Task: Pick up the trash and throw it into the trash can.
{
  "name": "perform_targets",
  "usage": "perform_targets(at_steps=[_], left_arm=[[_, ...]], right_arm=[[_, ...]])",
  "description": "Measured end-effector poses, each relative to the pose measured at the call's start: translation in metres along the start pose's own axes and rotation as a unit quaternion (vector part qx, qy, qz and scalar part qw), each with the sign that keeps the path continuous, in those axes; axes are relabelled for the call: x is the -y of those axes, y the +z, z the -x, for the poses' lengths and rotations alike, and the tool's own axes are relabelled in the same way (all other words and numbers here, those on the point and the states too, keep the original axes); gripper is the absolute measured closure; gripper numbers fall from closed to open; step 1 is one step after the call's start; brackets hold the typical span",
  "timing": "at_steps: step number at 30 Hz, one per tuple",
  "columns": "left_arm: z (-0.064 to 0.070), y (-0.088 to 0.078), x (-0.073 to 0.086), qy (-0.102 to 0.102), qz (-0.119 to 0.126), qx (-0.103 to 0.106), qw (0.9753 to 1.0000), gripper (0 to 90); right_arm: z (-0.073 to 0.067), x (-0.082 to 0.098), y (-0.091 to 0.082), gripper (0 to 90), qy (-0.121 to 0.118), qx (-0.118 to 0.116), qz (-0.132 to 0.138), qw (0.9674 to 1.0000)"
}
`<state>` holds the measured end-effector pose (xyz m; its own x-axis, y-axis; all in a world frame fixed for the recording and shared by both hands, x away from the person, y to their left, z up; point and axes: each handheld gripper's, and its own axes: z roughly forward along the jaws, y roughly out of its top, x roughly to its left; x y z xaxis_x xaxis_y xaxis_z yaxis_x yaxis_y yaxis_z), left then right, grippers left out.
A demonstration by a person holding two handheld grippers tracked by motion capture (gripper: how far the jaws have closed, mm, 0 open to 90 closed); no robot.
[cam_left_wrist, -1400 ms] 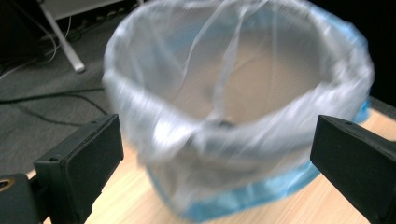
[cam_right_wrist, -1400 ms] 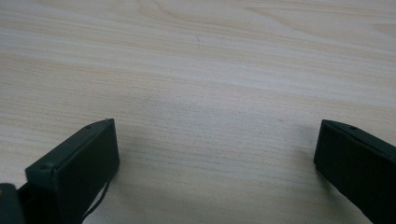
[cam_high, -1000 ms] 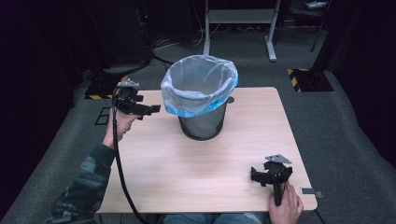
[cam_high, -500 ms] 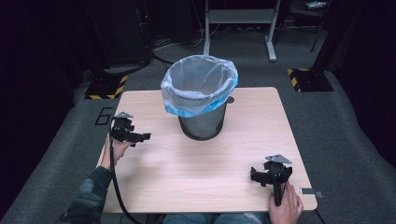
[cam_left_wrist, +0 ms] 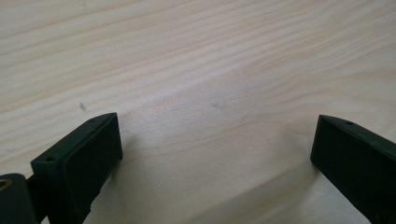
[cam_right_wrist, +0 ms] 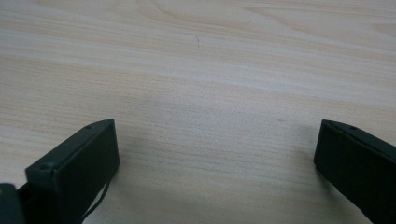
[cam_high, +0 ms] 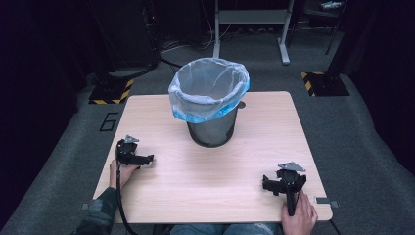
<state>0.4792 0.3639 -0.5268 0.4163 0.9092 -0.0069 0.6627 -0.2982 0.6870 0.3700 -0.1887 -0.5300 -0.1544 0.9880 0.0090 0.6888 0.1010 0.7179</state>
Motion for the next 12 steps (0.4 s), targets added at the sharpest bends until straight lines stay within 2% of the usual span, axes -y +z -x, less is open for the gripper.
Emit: perform_targets(at_steps=[2,12], left_arm=[[-0.0011,0.0007,0.0038,-0.002,0.018,-0.003,0.9998,0.0],[-0.0029,0.0046,0.0002,0.001,0.021,0.001,0.9998,0.0]], right_arm=[[0.0000,0.0000,0.0000,0.0,0.000,0.000,0.000,1.0000],[-0.0001,-0.0001,0.0000,0.0,0.000,0.000,0.000,1.0000]])
